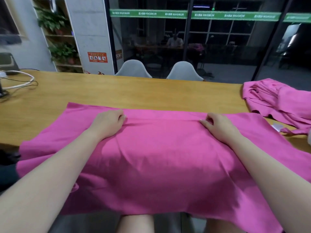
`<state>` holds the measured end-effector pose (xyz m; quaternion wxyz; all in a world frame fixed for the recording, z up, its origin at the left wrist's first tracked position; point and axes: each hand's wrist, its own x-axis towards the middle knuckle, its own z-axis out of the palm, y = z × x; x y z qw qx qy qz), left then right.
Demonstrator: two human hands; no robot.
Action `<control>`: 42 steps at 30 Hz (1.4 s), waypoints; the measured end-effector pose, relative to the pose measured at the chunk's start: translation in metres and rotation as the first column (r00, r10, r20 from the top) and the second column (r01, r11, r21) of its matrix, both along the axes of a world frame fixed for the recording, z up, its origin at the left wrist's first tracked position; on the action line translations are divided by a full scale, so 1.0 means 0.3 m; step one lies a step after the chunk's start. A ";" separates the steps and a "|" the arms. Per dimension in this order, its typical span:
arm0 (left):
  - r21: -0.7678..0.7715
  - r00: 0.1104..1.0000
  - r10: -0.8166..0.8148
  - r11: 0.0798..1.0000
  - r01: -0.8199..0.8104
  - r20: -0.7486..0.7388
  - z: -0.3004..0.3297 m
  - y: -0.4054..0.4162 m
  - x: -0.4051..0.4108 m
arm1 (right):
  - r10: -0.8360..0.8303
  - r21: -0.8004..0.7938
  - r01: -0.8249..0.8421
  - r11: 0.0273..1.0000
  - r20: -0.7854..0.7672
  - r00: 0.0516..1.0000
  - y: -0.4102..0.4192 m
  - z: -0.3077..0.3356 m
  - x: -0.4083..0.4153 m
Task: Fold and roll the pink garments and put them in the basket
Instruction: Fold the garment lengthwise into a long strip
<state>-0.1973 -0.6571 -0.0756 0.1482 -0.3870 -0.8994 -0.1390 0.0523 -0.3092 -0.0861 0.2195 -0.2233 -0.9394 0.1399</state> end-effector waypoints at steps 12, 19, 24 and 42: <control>0.039 0.991 0.000 0.999 0.005 -0.137 0.085 -0.101 0.106 | 0.070 0.133 -0.056 0.990 -0.100 0.993 -0.089 0.052 0.094; 0.030 0.977 0.055 0.998 -0.050 -0.204 0.184 -0.029 -0.004 | 0.070 0.229 -0.037 0.973 -0.141 0.988 -0.025 0.158 -0.021; -0.048 0.989 0.066 0.996 -0.073 -0.134 0.159 0.059 -0.117 | 0.044 0.170 -0.035 0.985 -0.052 0.998 0.035 0.150 -0.126; -0.045 0.998 0.069 0.997 -0.069 -0.003 0.004 0.102 -0.186 | 0.007 0.033 -0.005 0.999 -0.065 0.998 0.083 0.010 -0.183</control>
